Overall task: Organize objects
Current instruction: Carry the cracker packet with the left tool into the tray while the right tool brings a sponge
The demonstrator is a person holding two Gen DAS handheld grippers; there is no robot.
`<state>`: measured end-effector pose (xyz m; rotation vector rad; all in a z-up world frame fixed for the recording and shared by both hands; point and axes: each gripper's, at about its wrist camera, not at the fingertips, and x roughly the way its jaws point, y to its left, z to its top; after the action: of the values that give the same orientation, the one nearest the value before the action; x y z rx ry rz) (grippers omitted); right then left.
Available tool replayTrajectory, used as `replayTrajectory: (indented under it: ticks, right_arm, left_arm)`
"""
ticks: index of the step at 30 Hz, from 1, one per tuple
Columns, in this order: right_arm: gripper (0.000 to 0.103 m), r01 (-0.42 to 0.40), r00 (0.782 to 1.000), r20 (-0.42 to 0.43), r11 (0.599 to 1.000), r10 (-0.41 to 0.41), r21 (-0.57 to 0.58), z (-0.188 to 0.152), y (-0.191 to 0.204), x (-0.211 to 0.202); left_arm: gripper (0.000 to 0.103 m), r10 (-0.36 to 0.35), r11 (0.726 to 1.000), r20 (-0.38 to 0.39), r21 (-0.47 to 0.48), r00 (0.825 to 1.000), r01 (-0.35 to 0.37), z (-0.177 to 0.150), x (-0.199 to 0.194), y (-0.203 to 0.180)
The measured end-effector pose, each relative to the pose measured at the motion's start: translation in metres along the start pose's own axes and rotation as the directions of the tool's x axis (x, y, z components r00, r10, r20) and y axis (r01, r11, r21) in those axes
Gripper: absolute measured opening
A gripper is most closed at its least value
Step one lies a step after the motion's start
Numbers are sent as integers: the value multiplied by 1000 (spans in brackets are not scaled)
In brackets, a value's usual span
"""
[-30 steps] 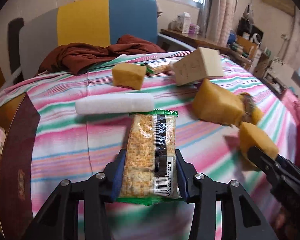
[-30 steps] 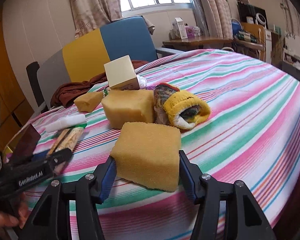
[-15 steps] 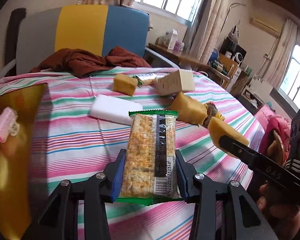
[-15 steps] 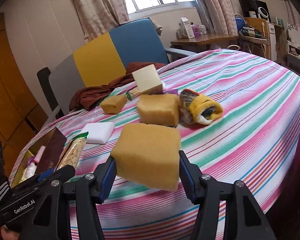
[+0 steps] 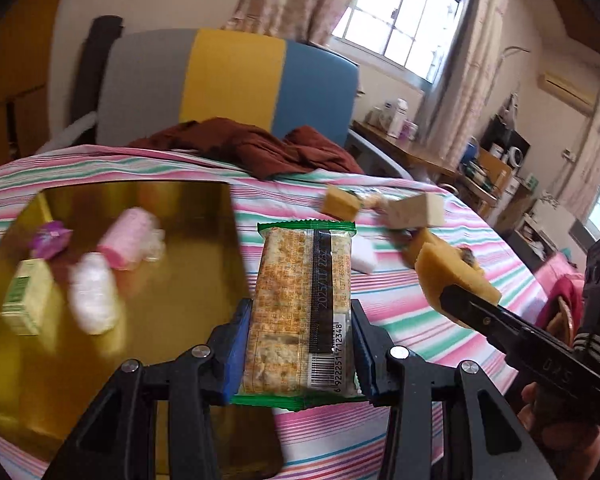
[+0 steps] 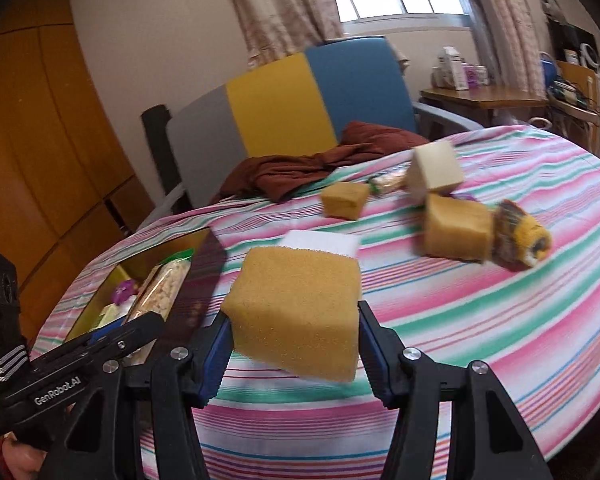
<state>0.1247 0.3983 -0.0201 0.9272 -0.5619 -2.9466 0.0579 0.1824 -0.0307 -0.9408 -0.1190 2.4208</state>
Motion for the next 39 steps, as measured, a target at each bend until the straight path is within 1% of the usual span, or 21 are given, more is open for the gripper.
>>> replayTrajectory:
  ticks: [3, 6, 9, 13, 15, 17, 22, 25, 26, 28, 29, 31, 32, 33, 34, 36, 37, 38, 39]
  right_arm:
    - [58, -56, 998, -19, 997, 55, -55, 1, 27, 7]
    - [58, -118, 992, -54, 986, 112, -121, 0, 58, 14]
    - [58, -177, 983, -84, 966, 164, -188, -1, 91, 22]
    - [58, -235, 968, -146, 936, 203, -261, -6, 126, 37]
    - [59, -252, 962, -183, 922, 204, -294, -10, 142, 45]
    - [59, -251, 956, -229, 913, 182, -322, -17, 157, 54]
    - [59, -255, 942, -296, 913, 160, -317, -27, 176, 79]
    - [63, -281, 926, -334, 913, 177, -295, -30, 184, 89]
    - [63, -278, 925, -340, 914, 171, -295, -31, 186, 91]
    - [63, -271, 921, -356, 917, 158, -292, -34, 190, 97]
    - [64, -275, 916, -368, 919, 161, -282, -35, 191, 99]
    - [67, -284, 908, -381, 924, 173, -255, -36, 189, 100]
    - [68, -296, 906, -378, 924, 192, -241, -37, 188, 98]
    - [71, -302, 906, -373, 924, 203, -232, -36, 187, 97]
    - [77, -304, 907, -366, 926, 208, -226, -35, 185, 96]
    - [78, -298, 914, -345, 930, 213, -215, -32, 181, 91]
    - [78, -303, 915, -336, 932, 224, -201, -29, 178, 87]
    - [78, -309, 915, -328, 932, 236, -190, -27, 175, 84]
    - [78, -316, 916, -312, 933, 253, -172, -24, 170, 79]
  left_arm:
    - [46, 47, 998, 8, -33, 999, -47, -2, -11, 22]
    - [46, 94, 994, 8, -65, 996, -93, -5, -21, 46]
    - [46, 150, 985, 8, -89, 989, -149, -10, -33, 71]
    - [46, 197, 974, -11, -115, 980, -197, -17, -41, 97]
    - [46, 221, 968, -28, -117, 975, -223, -20, -42, 107]
    - [46, 241, 961, -51, -125, 969, -246, -21, -42, 119]
    - [46, 279, 949, -95, -122, 956, -290, -26, -42, 134]
    - [46, 314, 939, -119, -106, 942, -327, -31, -42, 142]
    - [46, 327, 934, -132, -107, 936, -341, -33, -41, 145]
    - [46, 368, 922, -138, -78, 920, -380, -33, -39, 145]
    - [46, 367, 922, -143, -75, 919, -380, -34, -39, 146]
    - [50, 348, 928, -132, -96, 928, -361, -35, -43, 147]
    - [59, 349, 926, -120, -107, 929, -362, -36, -46, 146]
    - [69, 361, 921, -104, -113, 927, -372, -35, -50, 145]
    - [71, 373, 917, -90, -114, 923, -382, -35, -53, 144]
    - [81, 416, 902, -43, -110, 908, -418, -33, -62, 140]
    - [83, 425, 899, -18, -111, 905, -424, -31, -67, 139]
    - [87, 431, 897, 11, -117, 902, -427, -30, -73, 137]
    - [93, 437, 894, 32, -125, 899, -430, -28, -78, 136]
